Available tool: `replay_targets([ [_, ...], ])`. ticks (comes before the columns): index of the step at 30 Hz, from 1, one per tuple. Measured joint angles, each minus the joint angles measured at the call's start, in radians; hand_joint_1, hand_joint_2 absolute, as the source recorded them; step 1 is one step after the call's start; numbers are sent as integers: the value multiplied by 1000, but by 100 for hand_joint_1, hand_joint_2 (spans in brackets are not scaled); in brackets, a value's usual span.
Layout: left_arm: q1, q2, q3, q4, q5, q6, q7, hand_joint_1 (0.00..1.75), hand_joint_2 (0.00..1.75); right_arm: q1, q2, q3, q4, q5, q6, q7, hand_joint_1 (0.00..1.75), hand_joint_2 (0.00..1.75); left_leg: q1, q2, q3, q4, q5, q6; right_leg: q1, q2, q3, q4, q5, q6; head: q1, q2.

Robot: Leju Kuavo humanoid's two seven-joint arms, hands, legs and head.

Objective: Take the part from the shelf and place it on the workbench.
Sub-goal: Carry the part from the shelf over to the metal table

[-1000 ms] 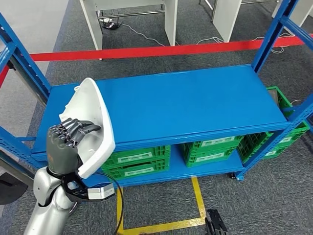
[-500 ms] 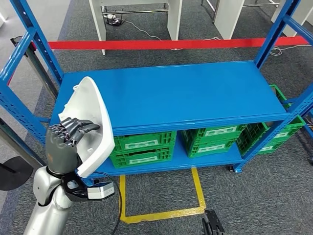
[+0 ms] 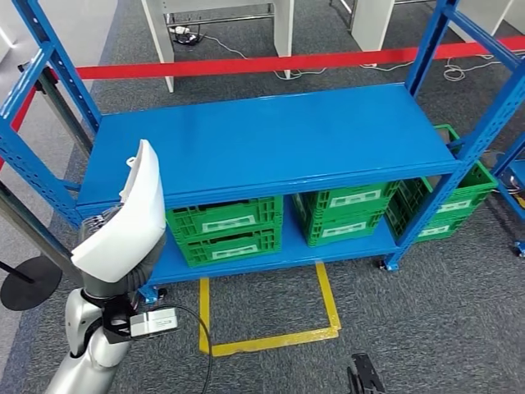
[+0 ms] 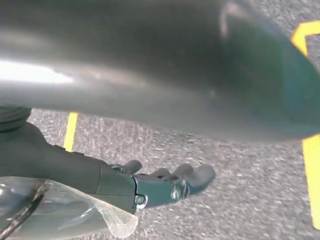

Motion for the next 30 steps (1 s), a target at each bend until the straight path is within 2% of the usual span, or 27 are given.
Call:
replay_targets([
  [1, 0, 6, -6, 0, 2, 0, 2, 175, 175, 0, 0, 0, 0, 0, 0, 0, 0, 0, 1, 0, -13, 69, -49, -3, 1, 0, -15, 1, 12, -2, -1, 0],
  [2, 1, 11, -11, 0, 4, 0, 4, 175, 175, 2, 0, -1, 0, 0, 0, -1, 0, 0, 2, 0, -20, 127, -76, -4, 2, 0, -30, 3, 25, -1, -1, 0],
  [3, 1, 15, -16, 0, 6, 0, 5, 175, 175, 3, 0, -1, 0, -1, 0, -1, 0, 0, 2, 0, -14, 158, -77, -4, 2, 0, -49, 7, 36, 0, -1, 0],
  [4, 2, 19, -20, 0, 7, 0, 5, 175, 175, 4, 0, -1, 1, -1, 0, -2, 0, 0, 2, 0, 8, 157, -59, -1, 3, 0, -67, 11, 47, 2, -1, 0],
  [5, 2, 22, -24, 0, 8, 0, 5, 175, 175, 4, 0, -1, 1, -2, 1, -3, 0, 0, 1, 0, 46, 118, -30, 3, 4, -1, -83, 15, 56, 3, -1, 0],
  [6, 2, 24, -27, 0, 9, 0, 5, 175, 175, 4, 0, -1, 1, -3, 1, -5, 0, 0, 0, 0, 99, 51, -8, 10, 4, -1, -97, 19, 65, 5, -1, 0],
  [8, 1, 26, -30, -3, 9, 0, 5, 175, 175, 3, 1, -2, 2, -5, 1, -9, 0, 0, -4, -1, 199, -97, -8, 23, 7, 0, -113, 24, 82, 12, 0, 0],
  [9, 0, 26, -31, -5, 9, 1, 5, 175, 175, 3, 1, -2, 2, -6, 1, -11, 0, 0, -6, -2, 225, -143, -18, 28, 7, 0, -117, 24, 92, 16, 0, 0],
  [10, 0, 26, -32, -6, 9, 1, 5, 175, 175, 2, 1, -3, 3, -6, 1, -12, 0, 0, -9, -2, 234, -164, -24, 31, 7, 1, -119, 21, 102, 22, 0, 0],
  [12, 0, 28, -33, -7, 9, 1, 5, 175, 175, 3, 1, -3, 5, -7, 1, -12, 0, 0, -10, 0, 222, -171, -8, 41, 3, 2, -124, 18, 112, 35, 0, 0],
  [13, 0, 29, -34, -7, 9, 1, 5, 175, 175, 4, 1, -3, 6, -7, 1, -13, 0, 0, -9, 2, 212, -174, 5, 48, 2, 4, -133, 29, 94, 41, 1, 0],
  [14, 0, 30, -35, -7, 9, 1, 5, 175, 175, 5, 1, -3, 7, -7, 1, -13, 0, 0, -7, 3, 198, -177, 20, 54, 2, 6, -148, 59, 54, 46, 2, 0],
  [16, 1, 31, -37, -8, 9, 1, 6, 175, 175, 5, 1, -4, 7, -7, 1, -13, 0, 0, -7, 5, 163, -178, 49, 63, 2, 9, -184, 178, -55, 52, 5, 0],
  [17, 2, 31, -37, -8, 9, 1, 6, 175, 175, 4, 1, -4, 8, -8, 1, -13, 0, 0, -8, 5, 144, -177, 61, 64, 1, 9, -198, 246, -91, 55, 5, 0],
  [18, 3, 32, -37, -8, 9, 1, 5, 175, 175, 4, 1, -4, 8, -8, 0, -13, 0, 0, -9, 5, 126, -175, 73, 64, 1, 9, -202, 298, -101, 57, 5, 0],
  [19, 4, 32, -37, -8, 10, 1, 2, 175, 175, 5, 1, -5, 8, -9, 0, -13, 0, 0, -10, 5, 108, -174, 85, 63, 1, 9, -192, 323, -81, 58, 5, 0],
  [20, 6, 32, -37, -8, 12, 1, -3, 175, 175, 5, 1, -6, 9, -10, -1, -13, 0, 0, -11, 6, 90, -171, 95, 60, 1, 9, -168, 317, -44, 57, 6, 0],
  [21, 8, 32, -37, -8, 14, 1, -10, 175, 175, 5, 1, -6, 10, -11, -2, -14, 0, 0, -11, 5, 75, -168, 105, 57, 1, 9, -130, 282, -8, 55, 5, 0],
  [22, 10, 32, -37, -8, 16, 1, -19, 175, 175, 5, 1, -7, 11, -12, -4, -14, 0, 0, -11, 5, 62, -163, 114, 54, 2, 9, -74, 216, 7, 51, 6, 0],
  [23, 11, 31, -36, -8, 18, 1, -26, 175, 175, 4, 1, -8, 11, -12, -6, -14, 0, 0, -13, 6, 52, -155, 121, 50, 3, 9, -12, 135, -5, 48, 5, 0],
  [24, 11, 30, -36, -8, 20, 2, -31, 175, 175, 2, 1, -10, 12, -13, -7, -14, 0, 0, -14, 7, 45, -148, 126, 46, 4, 9, 37, 60, -33, 43, 5, 0],
  [25, 12, 29, -35, -8, 22, 2, -35, 175, 175, 0, 1, -11, 12, -14, -8, -14, 0, 0, -14, 9, 40, -143, 132, 41, 6, 9, 70, 5, -60, 38, 5, 0],
  [26, 12, 27, -35, -9, 24, 2, -37, 175, 175, 0, 1, -12, 12, -15, -8, -14, 0, 0, -14, 11, 37, -140, 137, 36, 7, 11, 80, -21, -72, 32, 4, 0],
  [28, 14, 25, -35, -9, 30, 2, -40, 175, 175, 2, 1, -13, 13, -15, -6, -14, 0, 0, -11, 12, 32, -133, 135, 24, 6, 13, 73, -25, -66, 17, 4, 0],
  [29, 15, 25, -36, -9, 34, 2, -43, 175, 175, 5, 1, -13, 14, -15, -5, -15, 0, 0, -9, 11, 26, -114, 113, 18, 4, 14, 70, -25, -59, 9, 4, 0],
  [30, 16, 25, -36, -9, 41, 2, -45, 175, 175, 7, 1, -13, 15, -15, -6, -16, 0, 0, -7, 9, 13, -73, 76, 12, 3, 16, 68, -26, -52, 4, 3, 0],
])
